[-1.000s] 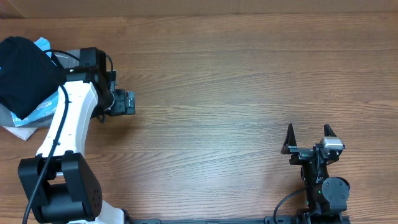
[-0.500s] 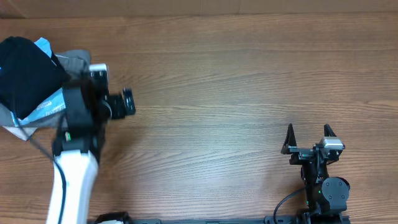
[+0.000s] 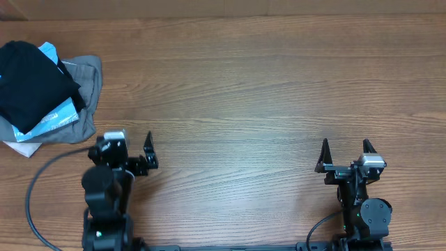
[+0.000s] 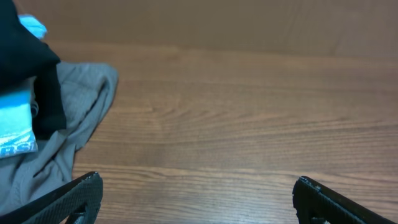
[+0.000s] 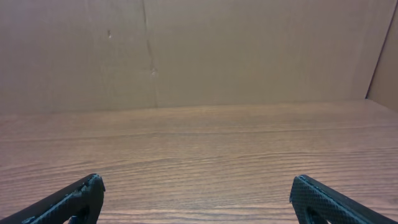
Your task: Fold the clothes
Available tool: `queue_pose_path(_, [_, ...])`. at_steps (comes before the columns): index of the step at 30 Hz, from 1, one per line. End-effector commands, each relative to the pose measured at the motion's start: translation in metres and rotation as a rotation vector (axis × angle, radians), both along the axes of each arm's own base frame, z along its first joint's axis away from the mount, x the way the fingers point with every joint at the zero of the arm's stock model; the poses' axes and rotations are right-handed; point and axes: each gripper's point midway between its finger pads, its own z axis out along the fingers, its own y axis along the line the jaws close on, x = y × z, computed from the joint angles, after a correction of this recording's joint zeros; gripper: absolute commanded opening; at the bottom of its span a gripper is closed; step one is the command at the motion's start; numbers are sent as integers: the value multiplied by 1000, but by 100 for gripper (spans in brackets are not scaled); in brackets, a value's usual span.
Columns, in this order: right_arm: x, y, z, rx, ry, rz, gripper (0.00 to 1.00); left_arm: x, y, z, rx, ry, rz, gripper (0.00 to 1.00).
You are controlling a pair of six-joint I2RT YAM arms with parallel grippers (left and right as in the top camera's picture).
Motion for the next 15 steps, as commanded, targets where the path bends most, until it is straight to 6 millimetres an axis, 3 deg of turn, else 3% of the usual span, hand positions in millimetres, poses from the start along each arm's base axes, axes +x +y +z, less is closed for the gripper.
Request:
queue_pose_path(1, [0,-1,-2,-6,-4,-5,100,-10,-3,-5,8,-83,-6,100])
queue_pose_path(6, [0,-1,-2,-6,-4,-5,100,-20,-8,-7,24,-205,-9,100])
queue_pose_path(11, [0,-1,-2,-6,-4,-5,100,-31,-13,-13,112,-187,-44,100])
queue_pose_path(13, [0,-1,-2,-6,-4,-5,100,-33,-14,-2,141,-237,-49,100])
queue_pose_path(15, [0,-1,-2,-6,-4,-5,100,-33,-14,-4,173,-230,-52,100])
